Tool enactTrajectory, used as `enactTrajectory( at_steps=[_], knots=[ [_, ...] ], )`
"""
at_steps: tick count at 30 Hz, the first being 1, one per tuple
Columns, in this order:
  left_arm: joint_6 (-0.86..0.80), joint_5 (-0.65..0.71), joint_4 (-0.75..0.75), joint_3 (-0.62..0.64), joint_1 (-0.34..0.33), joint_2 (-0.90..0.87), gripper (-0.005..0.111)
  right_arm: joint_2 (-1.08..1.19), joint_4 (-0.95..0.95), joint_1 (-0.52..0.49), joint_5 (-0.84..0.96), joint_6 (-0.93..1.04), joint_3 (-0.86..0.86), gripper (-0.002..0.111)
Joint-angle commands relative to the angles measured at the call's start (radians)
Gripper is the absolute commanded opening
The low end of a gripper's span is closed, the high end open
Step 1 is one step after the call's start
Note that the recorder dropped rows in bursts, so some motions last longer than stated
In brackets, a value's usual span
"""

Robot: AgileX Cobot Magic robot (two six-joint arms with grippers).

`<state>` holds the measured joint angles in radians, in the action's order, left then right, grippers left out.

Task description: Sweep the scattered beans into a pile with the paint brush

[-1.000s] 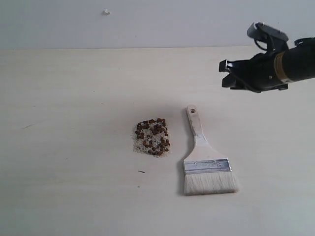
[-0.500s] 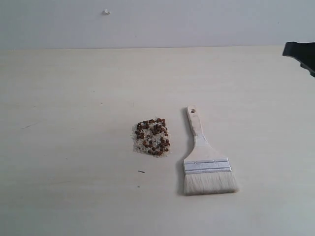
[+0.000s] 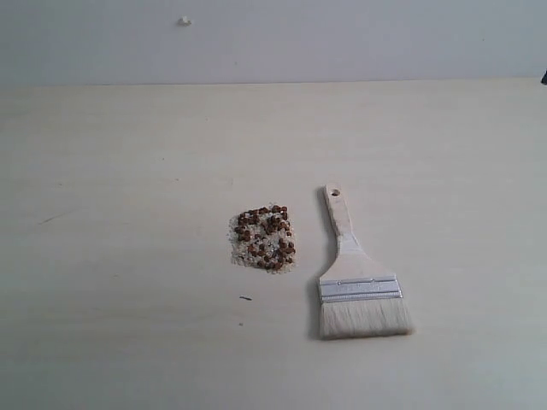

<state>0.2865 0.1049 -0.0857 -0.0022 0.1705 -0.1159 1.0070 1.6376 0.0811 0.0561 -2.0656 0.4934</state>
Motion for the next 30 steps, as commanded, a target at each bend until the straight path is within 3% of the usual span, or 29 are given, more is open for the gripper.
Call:
enactTrajectory(
  at_steps=[1, 16, 22, 23, 25, 29, 30],
  knots=[
    [0.005, -0.002, 0.005, 0.002, 0.000, 0.005, 0.000, -0.005, -0.002, 0.001, 0.000, -0.003, -0.004, 0.000],
    [0.005, -0.002, 0.005, 0.002, 0.000, 0.005, 0.000, -0.005, -0.027, 0.001, 0.037, 0.058, -0.009, 0.000],
    [0.005, -0.002, 0.005, 0.002, 0.000, 0.005, 0.000, -0.055, -0.641, 0.001, 0.361, 0.705, -0.021, 0.000],
    [0.005, -0.002, 0.005, 0.002, 0.000, 0.005, 0.000, -0.102, -0.764, 0.001, 0.452, 0.928, -0.021, 0.000],
    [0.005, -0.002, 0.005, 0.002, 0.000, 0.005, 0.000, -0.197, -0.920, 0.001, 0.423, 1.239, -0.021, 0.000],
    [0.005, -0.002, 0.005, 0.002, 0.000, 0.005, 0.000, -0.348, -1.202, 0.001, 0.328, 1.672, -0.021, 0.000],
    [0.005, -0.002, 0.005, 0.002, 0.000, 0.005, 0.000, -0.406, -1.377, 0.001, 0.302, 1.848, -0.021, 0.000]
  ],
)
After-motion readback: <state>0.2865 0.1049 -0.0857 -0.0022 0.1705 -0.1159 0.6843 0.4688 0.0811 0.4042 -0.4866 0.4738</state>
